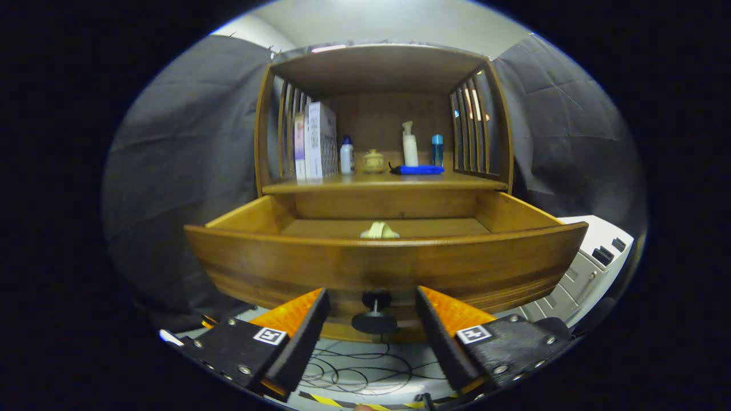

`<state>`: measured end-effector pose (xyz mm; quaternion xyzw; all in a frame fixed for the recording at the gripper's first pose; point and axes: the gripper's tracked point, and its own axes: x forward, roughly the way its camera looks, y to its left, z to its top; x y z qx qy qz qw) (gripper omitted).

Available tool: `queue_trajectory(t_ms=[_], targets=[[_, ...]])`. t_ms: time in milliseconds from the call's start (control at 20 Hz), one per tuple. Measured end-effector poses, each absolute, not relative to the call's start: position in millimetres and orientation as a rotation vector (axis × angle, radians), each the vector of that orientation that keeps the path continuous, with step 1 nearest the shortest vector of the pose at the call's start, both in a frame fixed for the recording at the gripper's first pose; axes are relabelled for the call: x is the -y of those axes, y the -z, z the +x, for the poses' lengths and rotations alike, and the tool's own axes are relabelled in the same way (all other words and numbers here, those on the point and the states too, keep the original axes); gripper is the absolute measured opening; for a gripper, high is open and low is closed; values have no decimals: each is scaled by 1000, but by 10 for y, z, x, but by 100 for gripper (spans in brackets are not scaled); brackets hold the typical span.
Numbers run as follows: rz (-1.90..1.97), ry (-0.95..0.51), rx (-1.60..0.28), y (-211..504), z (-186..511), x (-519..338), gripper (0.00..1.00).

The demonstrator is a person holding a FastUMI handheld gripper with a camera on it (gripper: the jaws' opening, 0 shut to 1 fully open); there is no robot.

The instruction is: Pull open the drawer, take out the items inside it, and place them on the countertop above the cabinet.

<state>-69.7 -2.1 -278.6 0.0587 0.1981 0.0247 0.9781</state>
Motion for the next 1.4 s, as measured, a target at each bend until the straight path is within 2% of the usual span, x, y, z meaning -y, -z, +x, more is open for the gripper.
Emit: queue_trajectory(t_ms=[50, 300, 450, 700, 1050, 1400], targets=[[134, -61, -376, 2661, -658, 18, 96], [104, 12, -337, 2068, -337, 289, 95], [122, 90, -374, 1819, -68, 462, 96], [230, 121, -477, 1756, 440, 406, 95], [190, 163, -665, 2270, 992, 279, 95], [119, 158, -871, 2976, 1048, 171, 95]])
